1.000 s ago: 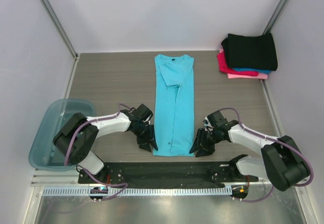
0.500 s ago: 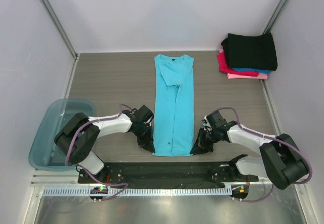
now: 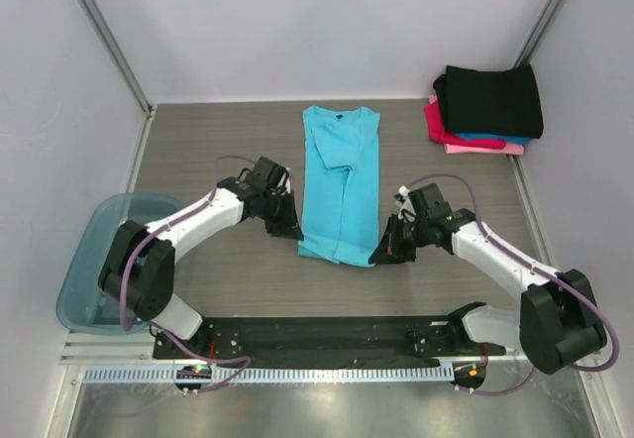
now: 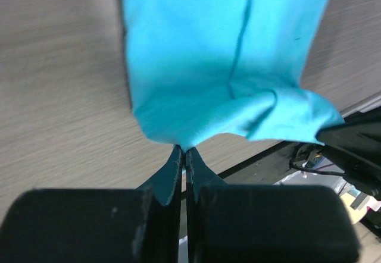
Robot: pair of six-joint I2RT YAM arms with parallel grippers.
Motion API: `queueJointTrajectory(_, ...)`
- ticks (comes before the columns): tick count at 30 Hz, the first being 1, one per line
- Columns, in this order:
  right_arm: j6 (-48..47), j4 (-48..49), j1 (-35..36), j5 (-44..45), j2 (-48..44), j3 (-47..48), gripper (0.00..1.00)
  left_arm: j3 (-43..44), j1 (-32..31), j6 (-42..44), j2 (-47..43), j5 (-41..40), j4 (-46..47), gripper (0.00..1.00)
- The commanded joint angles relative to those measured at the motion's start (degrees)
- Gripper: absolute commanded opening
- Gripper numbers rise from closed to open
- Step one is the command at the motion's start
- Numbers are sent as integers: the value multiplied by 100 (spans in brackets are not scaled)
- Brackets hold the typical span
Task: Fold and stack the t-shirts
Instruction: Fold the tshirt
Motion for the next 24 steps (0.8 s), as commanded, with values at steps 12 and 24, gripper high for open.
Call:
queueJointTrajectory(12,-421,1311,-1048,224,1983,1824,1,1808,731,531,1058,-113,541,0)
queueJointTrajectory(24,-921,1646,-1277,443,3741,3361,1,2907,1293,663,2552,202,823,0)
